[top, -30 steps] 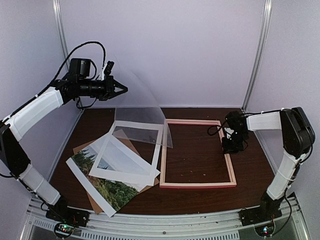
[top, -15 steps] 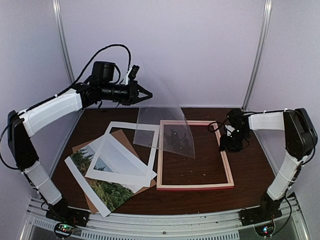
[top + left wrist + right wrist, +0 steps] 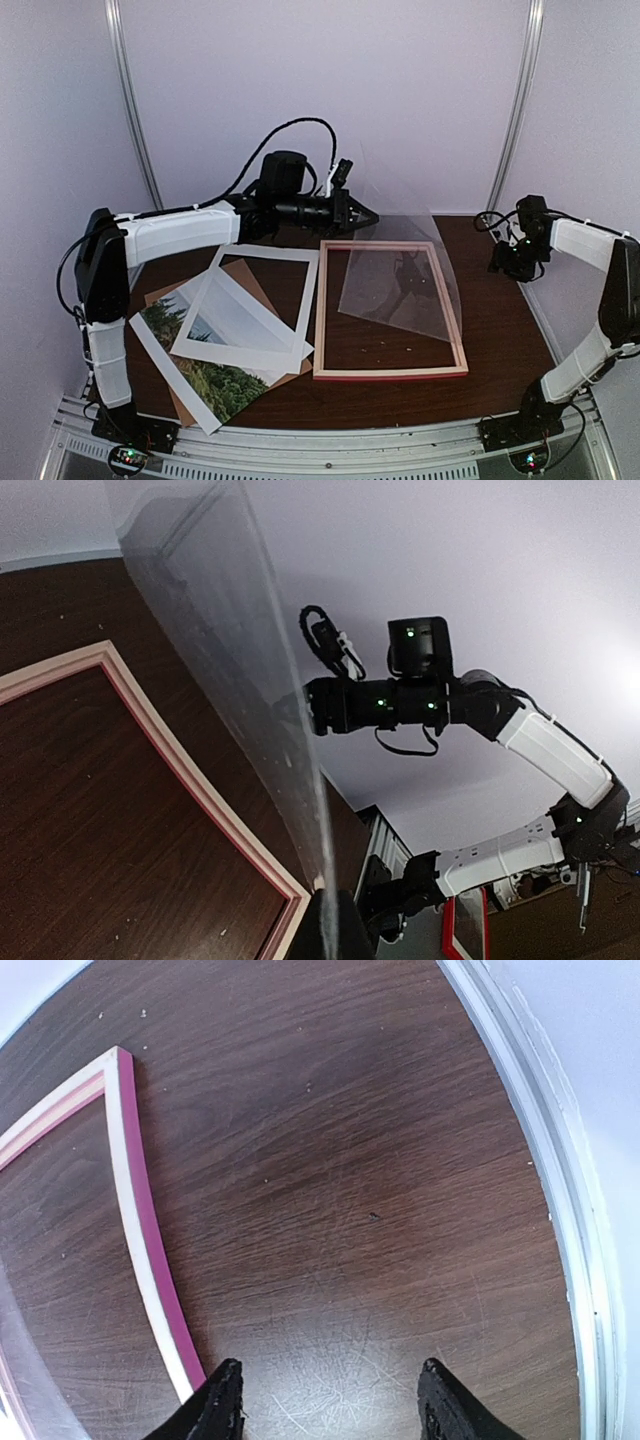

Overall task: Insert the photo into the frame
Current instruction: Place the glass panel in the frame body.

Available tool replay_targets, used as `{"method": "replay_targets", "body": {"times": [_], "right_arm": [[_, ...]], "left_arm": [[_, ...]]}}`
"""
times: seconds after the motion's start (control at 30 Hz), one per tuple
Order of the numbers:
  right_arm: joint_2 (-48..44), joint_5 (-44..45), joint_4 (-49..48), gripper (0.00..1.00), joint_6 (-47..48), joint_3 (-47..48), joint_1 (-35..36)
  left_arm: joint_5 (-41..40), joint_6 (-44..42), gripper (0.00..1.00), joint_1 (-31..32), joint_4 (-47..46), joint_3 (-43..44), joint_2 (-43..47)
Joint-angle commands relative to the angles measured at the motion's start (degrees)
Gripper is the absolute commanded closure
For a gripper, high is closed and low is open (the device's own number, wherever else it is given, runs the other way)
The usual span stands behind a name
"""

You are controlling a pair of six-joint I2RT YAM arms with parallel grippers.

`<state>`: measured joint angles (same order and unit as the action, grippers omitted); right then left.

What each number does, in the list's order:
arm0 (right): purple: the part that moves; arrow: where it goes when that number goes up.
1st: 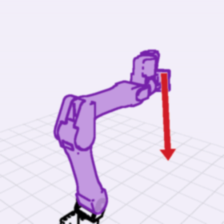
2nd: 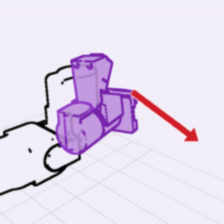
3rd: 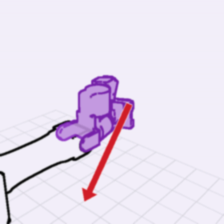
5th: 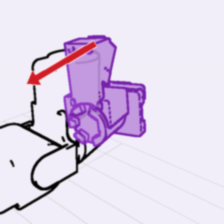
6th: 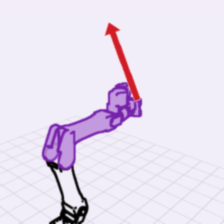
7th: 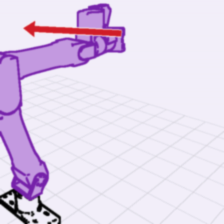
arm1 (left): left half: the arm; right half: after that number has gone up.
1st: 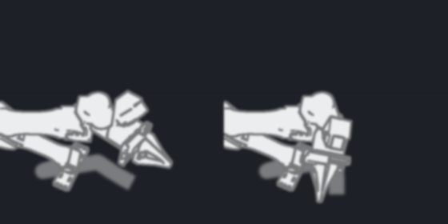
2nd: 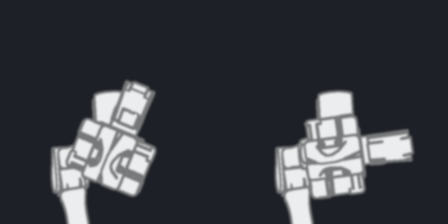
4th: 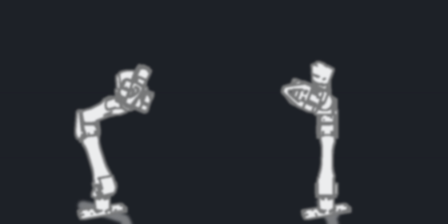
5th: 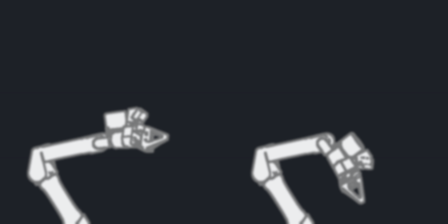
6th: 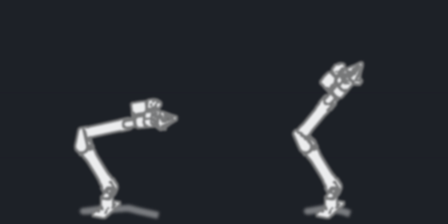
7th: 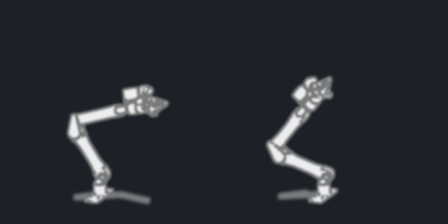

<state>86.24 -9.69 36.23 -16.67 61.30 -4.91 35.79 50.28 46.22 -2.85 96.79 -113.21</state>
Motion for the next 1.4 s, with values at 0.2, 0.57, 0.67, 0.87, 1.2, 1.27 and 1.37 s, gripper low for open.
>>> {"method": "replay_targets", "body": {"times": [0.2,0.57,0.67,0.87,1.2,1.27,1.37], "right_arm": [[1.2,-2.3,-0.2,0.41,1.4,-1.1,0.1],[3.2,-5.8,-1.4,0.40,1.4,-1.4,0.2],[3.6,-6.4,-1.8,0.40,1.4,-1.5,0.8],[4.4,-8.9,-3.7,0.39,1.3,-1.8,2.7],[7.5,-10.5,-5.2,0.16,2.5,-0.4,9.0],[7.9,-10.5,-5.3,0.10,2.9,-0.1,9.9],[8.5,-10.2,-5.5,0.05,2.9,0.6,10.9]], "left_arm": [[-5.5,15.9,1.00,-0.9,-12.7,-7.4,-10.1],[-12.4,12.7,1.00,-0.9,-5.8,-13.3,-8.8],[-13.6,10.7,1.00,-0.9,-3.6,-13.3,-8.3],[-15.8,8.8,1.00,-1.0,-1.6,-14.5,-6.8],[-15.5,5.9,1.00,-1.0,2.4,-13.1,-6.9],[-15.4,5.6,1.00,-1.0,2.5,-12.8,-6.9],[-15.2,5.0,1.00,-1.1,2.6,-12.1,-7.3]]}}
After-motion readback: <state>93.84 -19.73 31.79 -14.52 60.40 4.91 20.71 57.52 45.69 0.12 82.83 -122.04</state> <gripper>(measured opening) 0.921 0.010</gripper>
